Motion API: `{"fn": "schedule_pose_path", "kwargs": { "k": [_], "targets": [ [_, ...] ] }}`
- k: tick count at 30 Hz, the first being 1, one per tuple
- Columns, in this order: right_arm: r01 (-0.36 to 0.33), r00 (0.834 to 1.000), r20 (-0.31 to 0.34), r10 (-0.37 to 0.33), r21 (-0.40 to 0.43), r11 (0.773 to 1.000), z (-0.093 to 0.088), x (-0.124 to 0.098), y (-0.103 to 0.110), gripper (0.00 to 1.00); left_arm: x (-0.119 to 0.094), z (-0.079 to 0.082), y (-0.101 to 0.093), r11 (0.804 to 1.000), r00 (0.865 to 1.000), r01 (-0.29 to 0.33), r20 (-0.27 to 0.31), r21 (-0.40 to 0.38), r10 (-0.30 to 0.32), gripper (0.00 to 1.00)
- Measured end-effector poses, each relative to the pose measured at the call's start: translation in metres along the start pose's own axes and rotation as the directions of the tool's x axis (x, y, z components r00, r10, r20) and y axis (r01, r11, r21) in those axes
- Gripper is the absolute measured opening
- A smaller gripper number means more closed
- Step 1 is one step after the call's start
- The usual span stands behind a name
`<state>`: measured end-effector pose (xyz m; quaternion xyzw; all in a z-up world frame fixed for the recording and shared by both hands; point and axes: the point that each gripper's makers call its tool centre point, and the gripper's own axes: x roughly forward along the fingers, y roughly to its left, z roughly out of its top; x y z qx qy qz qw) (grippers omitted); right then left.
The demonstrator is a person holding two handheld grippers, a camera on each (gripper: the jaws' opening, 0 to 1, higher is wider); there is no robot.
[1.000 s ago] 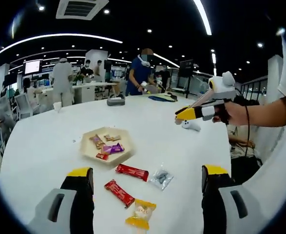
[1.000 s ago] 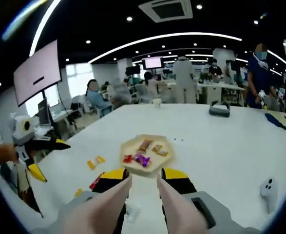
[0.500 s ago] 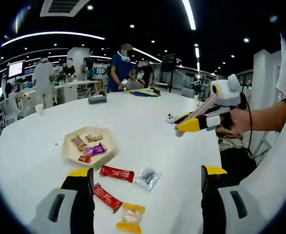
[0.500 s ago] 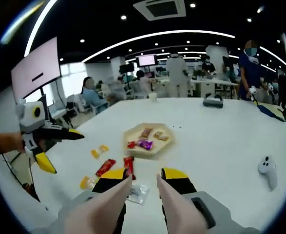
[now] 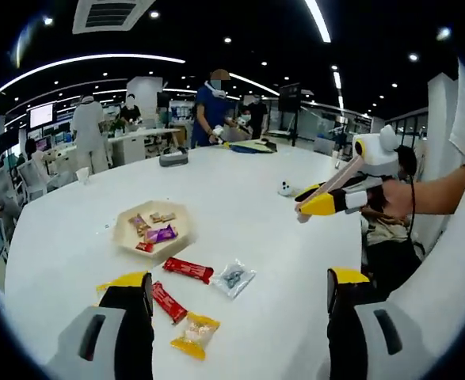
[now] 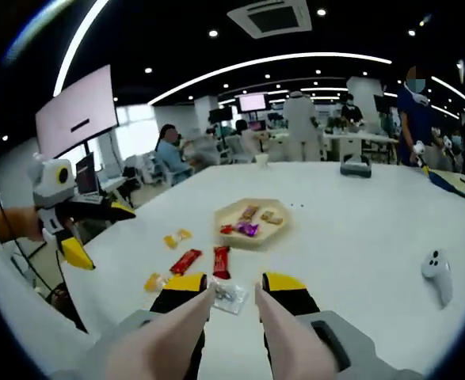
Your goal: Place the target food into the container with the food tongs after gripping and lifting it, then release it inside without dropping or visibly crushing the food.
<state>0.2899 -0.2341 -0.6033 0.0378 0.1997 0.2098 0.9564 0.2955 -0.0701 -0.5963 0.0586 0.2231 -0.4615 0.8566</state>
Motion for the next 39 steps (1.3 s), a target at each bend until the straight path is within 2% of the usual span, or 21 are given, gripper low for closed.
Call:
{"fn": "schedule_pose_path", "kwargs": {
  "k": [4,7,12,13,16,18,21,26,29,30,32,34,36,39],
  "targets": [
    [-0.03,1.0,0.005,0.03,-0.009,1.0,-0.003,-0.014,0.002,0.27,-0.005,0.005,-0.013,0.999,0.999,-0.033,0.013,-0.009,0.033,0.91],
    [-0.059,0.998,0.0,0.059,-0.021,0.998,-0.011,-0.025,0.002,0.27,-0.011,0.003,-0.029,0.996,0.996,-0.085,0.015,-0.018,0.085,0.91],
    [-0.093,0.996,-0.008,0.093,-0.028,0.995,-0.022,-0.036,0.002,0.27,-0.02,-0.017,-0.05,0.989,0.991,-0.137,-0.016,-0.053,0.136,0.91],
    [-0.11,0.994,0.004,0.11,-0.018,0.994,-0.025,-0.039,0.004,0.27,-0.025,-0.026,-0.06,0.986,0.988,-0.153,-0.037,-0.058,0.151,0.91],
    [-0.142,0.99,0.017,0.142,-0.014,0.99,-0.034,-0.041,0.01,0.27,-0.034,-0.037,-0.076,0.983,0.984,-0.174,-0.05,-0.061,0.171,0.91],
    [-0.157,0.988,0.007,0.157,-0.016,0.987,-0.04,-0.042,0.015,0.27,-0.041,-0.048,-0.083,0.976,0.978,-0.201,-0.07,-0.089,0.195,0.91],
    [-0.175,0.985,0.002,0.175,-0.033,0.984,-0.042,-0.048,0.023,0.27,-0.047,-0.052,-0.093,0.974,0.978,-0.205,-0.07,-0.1,0.199,0.91],
    [-0.194,0.981,-0.01,0.194,-0.056,0.979,-0.037,-0.038,0.029,0.27,-0.055,-0.053,-0.081,0.968,0.973,-0.227,-0.07,-0.103,0.221,0.91],
    [-0.207,0.978,-0.006,0.207,-0.073,0.976,-0.029,-0.025,0.035,0.27,-0.062,-0.047,-0.076,0.969,0.973,-0.23,-0.037,-0.085,0.228,0.91],
    [-0.203,0.979,-0.025,0.202,-0.099,0.974,-0.027,-0.018,0.039,0.27,-0.067,-0.049,-0.071,0.968,0.972,-0.235,-0.036,-0.086,0.233,0.91],
    [-0.2,0.98,-0.022,0.199,-0.098,0.975,-0.021,-0.014,0.044,0.27,-0.073,-0.053,-0.059,0.964,0.971,-0.24,-0.011,-0.112,0.241,0.92],
    [-0.184,0.983,-0.018,0.183,-0.091,0.979,-0.015,-0.012,0.047,0.27,-0.078,-0.06,-0.05,0.96,0.97,-0.244,-0.03,-0.141,0.242,0.92],
    [-0.168,0.986,-0.022,0.167,-0.088,0.982,-0.011,-0.005,0.051,0.27,-0.083,-0.057,-0.043,0.963,0.971,-0.237,-0.005,-0.13,0.239,0.92],
    [-0.15,0.989,-0.036,0.147,-0.098,0.984,-0.007,0.004,0.054,0.27,-0.086,-0.059,-0.03,0.967,0.974,-0.226,-0.008,-0.122,0.226,0.92]
  ]
}}
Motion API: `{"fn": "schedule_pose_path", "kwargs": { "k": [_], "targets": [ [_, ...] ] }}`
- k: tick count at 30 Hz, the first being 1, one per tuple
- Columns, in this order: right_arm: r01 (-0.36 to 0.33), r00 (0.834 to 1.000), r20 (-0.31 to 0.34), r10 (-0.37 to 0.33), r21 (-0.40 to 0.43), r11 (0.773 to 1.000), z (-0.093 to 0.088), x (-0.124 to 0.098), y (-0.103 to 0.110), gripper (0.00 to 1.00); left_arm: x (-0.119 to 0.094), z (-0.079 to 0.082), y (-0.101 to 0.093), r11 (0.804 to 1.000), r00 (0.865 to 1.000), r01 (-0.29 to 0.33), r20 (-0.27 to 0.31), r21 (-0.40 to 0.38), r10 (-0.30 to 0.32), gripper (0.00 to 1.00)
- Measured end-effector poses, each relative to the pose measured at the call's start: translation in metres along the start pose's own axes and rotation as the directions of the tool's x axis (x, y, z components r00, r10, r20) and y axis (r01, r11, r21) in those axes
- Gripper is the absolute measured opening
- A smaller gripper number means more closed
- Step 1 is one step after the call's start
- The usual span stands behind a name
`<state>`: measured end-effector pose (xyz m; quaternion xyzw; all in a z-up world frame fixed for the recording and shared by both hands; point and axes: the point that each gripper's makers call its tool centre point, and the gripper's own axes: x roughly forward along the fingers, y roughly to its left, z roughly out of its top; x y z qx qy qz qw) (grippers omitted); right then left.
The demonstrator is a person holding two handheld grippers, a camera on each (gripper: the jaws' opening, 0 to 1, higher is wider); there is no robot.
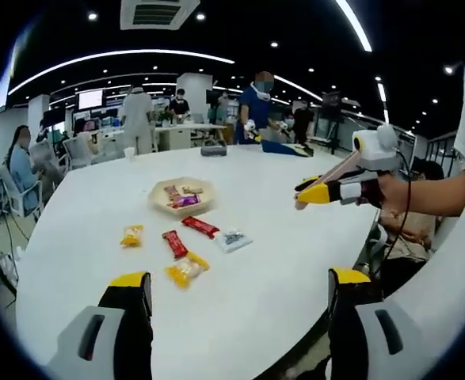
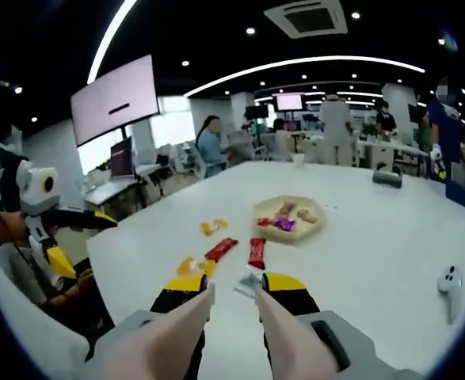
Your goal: Place the target food into the container with the food tongs after gripping and lifting it, then release it inside without dropping or visibly crushing the food.
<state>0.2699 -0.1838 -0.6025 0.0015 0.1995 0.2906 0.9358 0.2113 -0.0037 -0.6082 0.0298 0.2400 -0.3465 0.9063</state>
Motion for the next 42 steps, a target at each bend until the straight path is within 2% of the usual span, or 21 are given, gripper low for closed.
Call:
{"fn": "schedule_pose_path", "kwargs": {
  "k": [5,8,11,13,16,18,21,25,28,33,42],
  "targets": [
    [0.067,0.998,-0.002,-0.067,-0.033,0.997,0.017,0.014,-0.004,0.27,0.003,0.0,0.018,0.999,0.999,0.034,0.009,0.03,-0.034,0.92],
    [0.092,0.996,0.002,-0.092,-0.028,0.995,0.021,0.02,-0.006,0.27,0.007,0.003,0.026,0.998,0.998,0.057,0.019,0.036,-0.057,0.93],
    [0.133,0.991,-0.007,-0.133,-0.021,0.991,0.023,0.023,-0.008,0.27,0.014,0.007,0.031,0.995,0.997,0.08,0.017,0.062,-0.081,0.93],
    [0.151,0.988,0.014,-0.151,-0.013,0.988,0.029,0.026,-0.006,0.27,0.016,0.016,0.03,0.991,0.993,0.107,0.041,0.079,-0.11,0.93],
    [0.175,0.985,-0.002,-0.175,-0.014,0.985,0.031,0.031,-0.009,0.27,0.02,0.015,0.032,0.987,0.991,0.128,0.021,0.094,-0.131,0.93],
    [0.178,0.984,-0.011,-0.178,-0.023,0.984,0.033,0.036,-0.008,0.27,0.02,0.016,0.036,0.986,0.99,0.131,0.03,0.1,-0.135,0.93],
    [0.168,0.985,-0.03,-0.169,-0.039,0.985,0.033,0.047,-0.01,0.27,0.022,0.014,0.041,0.988,0.991,0.13,0.032,0.087,-0.133,0.93],
    [0.147,0.987,-0.053,-0.149,-0.047,0.988,0.034,0.063,-0.011,0.27,0.027,0.012,0.054,0.994,0.995,0.092,0.04,0.063,-0.095,0.93],
    [0.132,0.99,-0.046,-0.135,-0.055,0.99,0.036,0.072,-0.01,0.27,0.025,0.015,0.053,0.995,0.995,0.09,0.044,0.052,-0.092,0.93],
    [0.096,0.99,-0.097,-0.102,-0.069,0.993,0.025,0.094,-0.017,0.27,0.028,0.019,0.061,0.997,0.997,0.057,0.046,0.054,-0.06,0.93],
    [0.054,0.99,-0.128,-0.064,-0.081,0.995,0.021,0.12,-0.03,0.27,0.032,0.02,0.073,0.999,0.999,0.01,0.042,0.031,-0.012,0.92]
  ]
}}
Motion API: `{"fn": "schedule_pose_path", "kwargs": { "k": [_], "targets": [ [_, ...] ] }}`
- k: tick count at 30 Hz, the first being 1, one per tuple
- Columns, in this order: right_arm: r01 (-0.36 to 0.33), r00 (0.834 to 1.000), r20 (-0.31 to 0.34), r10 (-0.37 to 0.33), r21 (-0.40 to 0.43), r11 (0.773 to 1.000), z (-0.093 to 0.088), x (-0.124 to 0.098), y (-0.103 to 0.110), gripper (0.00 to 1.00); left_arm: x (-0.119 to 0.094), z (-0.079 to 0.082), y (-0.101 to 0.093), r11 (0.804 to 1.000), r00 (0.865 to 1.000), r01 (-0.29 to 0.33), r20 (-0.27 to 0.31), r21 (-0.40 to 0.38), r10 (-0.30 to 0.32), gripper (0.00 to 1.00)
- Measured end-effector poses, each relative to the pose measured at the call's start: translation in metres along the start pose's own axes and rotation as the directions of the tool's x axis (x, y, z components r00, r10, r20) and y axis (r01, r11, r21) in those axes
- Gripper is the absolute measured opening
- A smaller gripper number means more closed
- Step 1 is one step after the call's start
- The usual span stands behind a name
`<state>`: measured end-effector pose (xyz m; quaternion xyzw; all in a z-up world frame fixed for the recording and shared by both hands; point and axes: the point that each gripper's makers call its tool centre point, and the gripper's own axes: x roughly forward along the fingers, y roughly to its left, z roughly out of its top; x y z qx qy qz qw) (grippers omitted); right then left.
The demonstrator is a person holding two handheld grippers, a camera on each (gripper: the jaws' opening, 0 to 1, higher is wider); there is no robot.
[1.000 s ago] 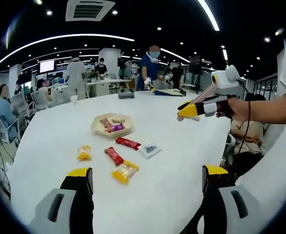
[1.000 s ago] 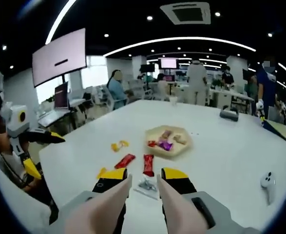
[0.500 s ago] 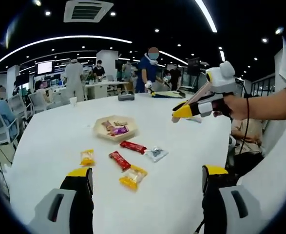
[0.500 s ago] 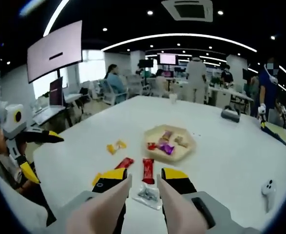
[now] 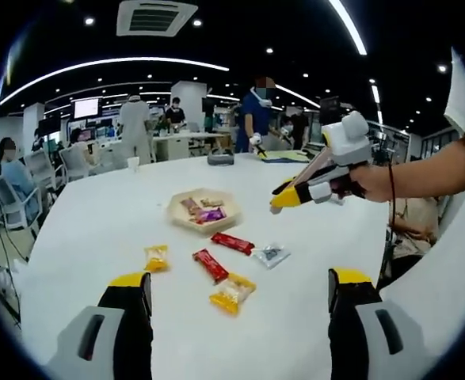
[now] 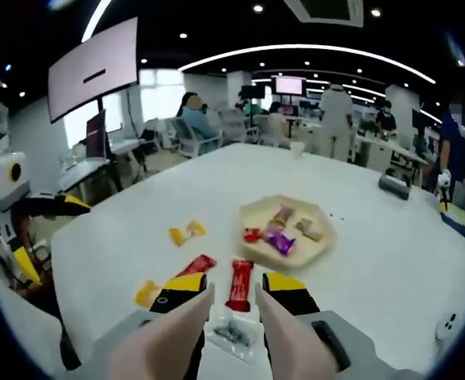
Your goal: Place the target food into the container with the food tongs after gripping and lifting it, then release it inside without dropping or visibly crushing the food.
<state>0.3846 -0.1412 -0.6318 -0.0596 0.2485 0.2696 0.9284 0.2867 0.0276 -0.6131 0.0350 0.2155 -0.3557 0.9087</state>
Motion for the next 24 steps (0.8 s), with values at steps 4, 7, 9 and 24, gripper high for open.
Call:
{"fn": "schedule_pose_path", "kwargs": {
  "k": [4,7,9,24],
  "targets": [
    [-0.012,1.0,-0.01,0.012,-0.004,1.0,-0.002,0.008,-0.002,0.27,-0.001,-0.002,0.001,1.0,1.0,-0.007,-0.014,-0.004,0.007,0.92],
    [-0.016,1.0,-0.016,0.016,-0.006,1.0,-0.003,0.013,-0.004,0.27,-0.001,-0.001,0.002,1.0,1.0,-0.011,-0.02,0.004,0.011,0.92],
    [-0.02,0.999,-0.029,0.02,-0.011,1.0,-0.005,0.02,-0.005,0.27,-0.001,0.0,0.004,1.0,1.0,-0.013,-0.028,0.011,0.013,0.92],
    [-0.056,0.996,-0.071,0.052,-0.051,0.997,-0.008,0.054,-0.007,0.27,-0.006,0.001,0.013,0.999,0.998,-0.032,-0.051,0.005,0.032,0.92]
  ]
}}
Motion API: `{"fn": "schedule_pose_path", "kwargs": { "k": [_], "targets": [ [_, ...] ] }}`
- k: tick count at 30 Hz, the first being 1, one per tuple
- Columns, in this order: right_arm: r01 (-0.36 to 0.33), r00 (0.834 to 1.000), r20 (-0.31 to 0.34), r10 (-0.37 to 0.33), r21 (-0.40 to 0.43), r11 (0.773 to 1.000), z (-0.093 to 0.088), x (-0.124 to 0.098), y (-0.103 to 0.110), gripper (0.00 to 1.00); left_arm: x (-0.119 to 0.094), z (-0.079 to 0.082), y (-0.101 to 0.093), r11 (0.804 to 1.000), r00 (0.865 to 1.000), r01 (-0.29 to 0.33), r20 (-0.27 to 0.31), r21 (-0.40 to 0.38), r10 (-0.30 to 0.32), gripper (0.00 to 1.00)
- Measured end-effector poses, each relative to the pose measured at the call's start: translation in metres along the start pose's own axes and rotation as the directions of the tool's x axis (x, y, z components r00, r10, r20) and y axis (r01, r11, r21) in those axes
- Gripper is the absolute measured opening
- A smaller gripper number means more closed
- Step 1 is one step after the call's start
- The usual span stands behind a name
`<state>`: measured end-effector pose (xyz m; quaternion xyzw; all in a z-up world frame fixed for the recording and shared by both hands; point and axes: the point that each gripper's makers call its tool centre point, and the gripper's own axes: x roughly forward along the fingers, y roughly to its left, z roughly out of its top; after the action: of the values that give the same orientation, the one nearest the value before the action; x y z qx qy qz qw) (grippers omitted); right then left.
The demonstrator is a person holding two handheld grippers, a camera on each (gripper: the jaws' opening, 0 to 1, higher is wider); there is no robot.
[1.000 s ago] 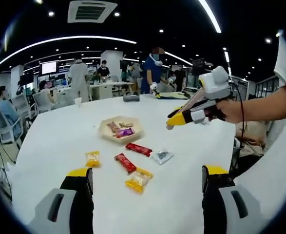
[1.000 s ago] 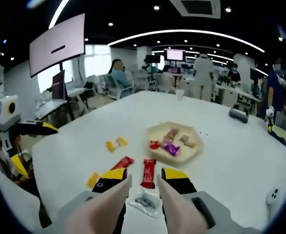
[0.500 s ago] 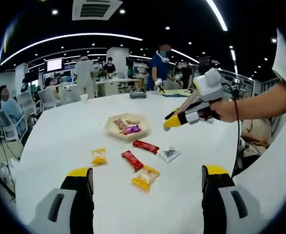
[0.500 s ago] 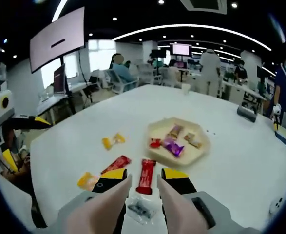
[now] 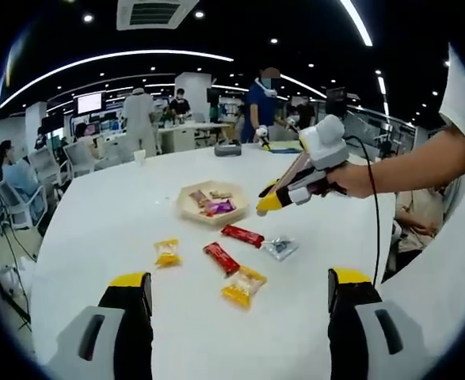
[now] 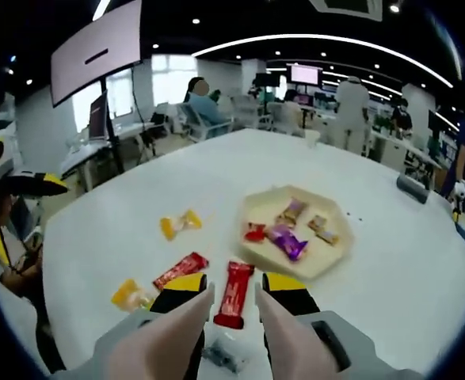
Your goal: Place the target food into the container with the food tongs after gripping and lifting it, then release it inside without dropping or visibly crushing the food.
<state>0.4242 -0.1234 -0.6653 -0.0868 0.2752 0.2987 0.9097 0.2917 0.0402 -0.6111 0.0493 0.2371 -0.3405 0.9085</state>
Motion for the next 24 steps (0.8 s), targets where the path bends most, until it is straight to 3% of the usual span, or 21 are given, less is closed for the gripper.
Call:
{"fn": "schedule_pose_path", "kwargs": {
  "k": [14,24],
  "targets": [
    [0.015,0.997,-0.069,-0.014,0.006,1.0,-0.011,0.032,-0.008,0.27,-0.002,0.0,0.009,0.999,0.999,-0.037,-0.007,-0.025,0.037,0.91],
    [-0.001,0.995,-0.104,0.003,0.02,1.0,-0.024,0.052,-0.005,0.28,-0.003,-0.006,0.006,0.998,0.999,-0.041,-0.027,-0.037,0.04,0.9]
  ]
}}
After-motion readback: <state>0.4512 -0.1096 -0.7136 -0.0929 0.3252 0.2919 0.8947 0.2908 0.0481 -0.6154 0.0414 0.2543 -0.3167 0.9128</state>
